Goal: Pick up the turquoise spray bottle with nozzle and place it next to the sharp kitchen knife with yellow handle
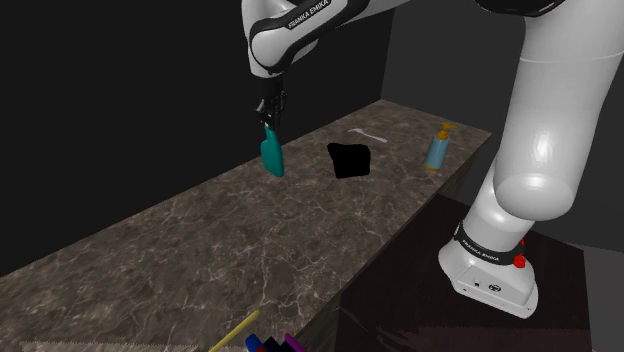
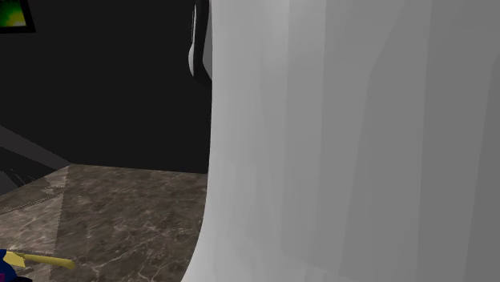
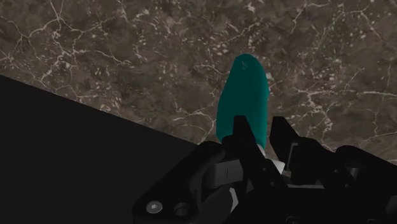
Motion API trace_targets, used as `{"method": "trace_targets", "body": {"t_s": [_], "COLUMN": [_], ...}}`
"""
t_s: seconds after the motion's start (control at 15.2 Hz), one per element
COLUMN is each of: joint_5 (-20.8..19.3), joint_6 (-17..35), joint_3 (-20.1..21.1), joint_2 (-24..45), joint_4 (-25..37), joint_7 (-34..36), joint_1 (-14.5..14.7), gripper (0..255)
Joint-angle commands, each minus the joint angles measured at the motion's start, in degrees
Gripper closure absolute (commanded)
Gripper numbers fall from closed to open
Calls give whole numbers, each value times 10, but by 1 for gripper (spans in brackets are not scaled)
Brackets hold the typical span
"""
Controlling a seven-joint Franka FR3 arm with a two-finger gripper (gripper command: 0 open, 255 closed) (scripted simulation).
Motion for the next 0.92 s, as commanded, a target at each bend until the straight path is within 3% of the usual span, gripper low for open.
{"method": "trace_targets", "body": {"t_s": [0.0,0.86], "joint_5": [1,9], "joint_6": [-14,-107], "joint_3": [0,2], "joint_2": [-3,-24], "joint_4": [11,84], "joint_7": [-1,-12], "joint_1": [0,1], "gripper": [255,255]}}
